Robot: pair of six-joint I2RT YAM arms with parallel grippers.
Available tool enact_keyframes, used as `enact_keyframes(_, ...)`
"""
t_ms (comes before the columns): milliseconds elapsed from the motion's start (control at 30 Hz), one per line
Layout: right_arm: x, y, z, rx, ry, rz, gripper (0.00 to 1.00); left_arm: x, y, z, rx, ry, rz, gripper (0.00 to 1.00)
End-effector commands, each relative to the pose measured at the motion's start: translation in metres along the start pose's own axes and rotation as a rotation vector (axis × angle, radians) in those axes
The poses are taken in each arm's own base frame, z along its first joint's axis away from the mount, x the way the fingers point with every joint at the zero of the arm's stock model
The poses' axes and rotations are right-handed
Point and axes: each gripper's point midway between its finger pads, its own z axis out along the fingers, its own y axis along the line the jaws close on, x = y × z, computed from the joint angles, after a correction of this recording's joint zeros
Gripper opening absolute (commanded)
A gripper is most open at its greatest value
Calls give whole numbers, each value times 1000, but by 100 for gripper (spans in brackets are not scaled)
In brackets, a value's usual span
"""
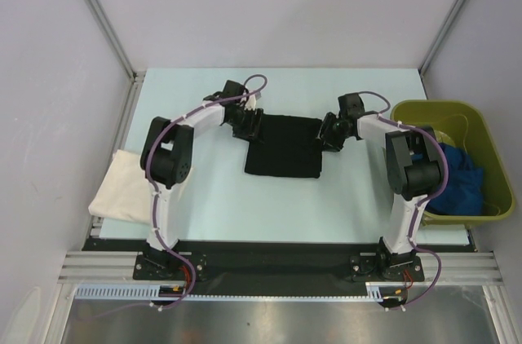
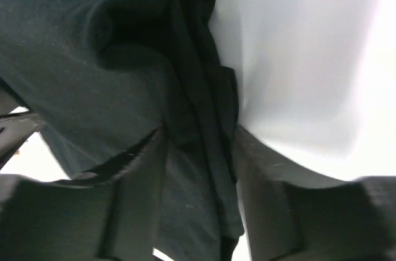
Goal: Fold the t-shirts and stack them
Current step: Neatly place the folded tshirt to the corner
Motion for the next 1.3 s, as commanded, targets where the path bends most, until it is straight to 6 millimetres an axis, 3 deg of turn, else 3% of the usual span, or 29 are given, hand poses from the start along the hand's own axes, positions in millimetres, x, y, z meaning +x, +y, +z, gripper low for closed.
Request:
enact_keyframes(0,14,3,16,-59,45,75,45,15,-20,24,92,53,-59,59)
enact_keyframes(133,21,4,15,-81,50,96,20,19,-23,38,140,71,-81,51)
enact_keyframes(167,22,4,15,-82,53,94,17,20,-24,40,152,76,-87,42)
enact_keyframes(233,23,3,13,-77,53,90,15,21,-28,42,182,88,-88,35)
enact_keyframes(367,31,-5,9,-56,64,97,21,20,-23,37,169,85,-75,0)
enact_keyframes(400,28,-3,3,-62,49,95,27,18,-23,34,168,77,-69,0)
enact_keyframes(433,27,-3,0,-61,45,94,45,18,-21,31,162,73,-63,0)
enact_keyframes(467,27,-4,-5,-54,42,92,53,14,-13,27,131,56,-40,0)
enact_keyframes(533,20,-3,-19,-46,8,73,64,7,-8,14,90,33,10,0)
enact_keyframes(600,18,-7,-30,-29,-1,60,68,3,1,-3,20,20,106,0)
enact_keyframes(700,12,-12,-51,-12,-37,47,70,2,10,-27,-44,21,269,0)
enact_keyframes(867,14,-22,-73,23,-59,19,71,28,40,-57,-171,134,522,0)
enact_keyframes(1033,20,-25,-78,29,-54,4,72,62,63,-83,-251,271,653,0)
enact_keyframes(1133,22,-27,-80,33,-55,-3,72,73,71,-105,-298,298,745,0)
enact_keyframes(1267,24,-28,-83,33,-60,-4,72,89,70,-128,-309,322,805,0)
